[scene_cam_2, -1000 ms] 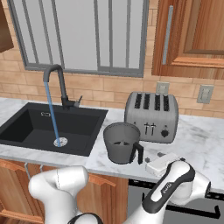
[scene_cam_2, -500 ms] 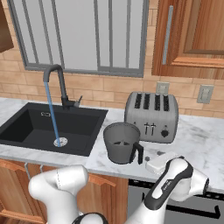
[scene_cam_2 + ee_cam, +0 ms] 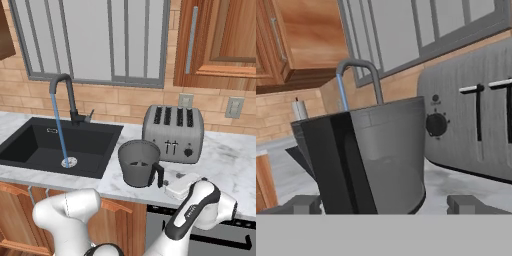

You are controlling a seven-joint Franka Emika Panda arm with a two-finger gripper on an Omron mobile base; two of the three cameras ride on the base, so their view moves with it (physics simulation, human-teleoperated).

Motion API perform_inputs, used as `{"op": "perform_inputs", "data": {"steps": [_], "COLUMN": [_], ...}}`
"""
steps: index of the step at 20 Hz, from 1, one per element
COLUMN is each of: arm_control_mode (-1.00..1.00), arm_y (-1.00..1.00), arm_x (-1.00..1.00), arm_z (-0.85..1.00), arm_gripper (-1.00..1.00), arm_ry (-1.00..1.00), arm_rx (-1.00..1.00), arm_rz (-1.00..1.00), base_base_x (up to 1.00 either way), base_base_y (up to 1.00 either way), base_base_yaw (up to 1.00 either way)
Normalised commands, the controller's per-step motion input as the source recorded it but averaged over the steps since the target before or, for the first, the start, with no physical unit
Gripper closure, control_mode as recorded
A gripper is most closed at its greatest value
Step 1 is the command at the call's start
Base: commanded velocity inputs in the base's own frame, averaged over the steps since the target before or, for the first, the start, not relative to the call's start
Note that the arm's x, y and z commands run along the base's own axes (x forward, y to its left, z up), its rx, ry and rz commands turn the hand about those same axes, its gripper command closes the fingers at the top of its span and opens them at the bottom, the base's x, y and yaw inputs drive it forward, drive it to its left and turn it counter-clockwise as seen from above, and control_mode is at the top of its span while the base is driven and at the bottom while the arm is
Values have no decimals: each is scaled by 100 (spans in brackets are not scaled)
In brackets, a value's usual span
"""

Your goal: Turn on the sink faucet and place the jug under the water for a few seconds to fill it up.

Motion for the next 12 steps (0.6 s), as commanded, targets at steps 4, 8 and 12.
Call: {"op": "perform_inputs", "data": {"steps": [4, 8, 12], "arm_control_mode": [-100, -100, -100], "arm_y": [18, 26, 22], "arm_x": [-2, -11, -4], "arm_z": [0, 0, 0], "arm_gripper": [-100, -100, -100], "arm_ry": [0, 0, 0], "arm_rx": [0, 0, 0], "arm_rz": [10, 8, 5], "base_base_x": [0, 0, 0], "base_base_y": [0, 0, 0], "base_base_yaw": [0, 0, 0]}}
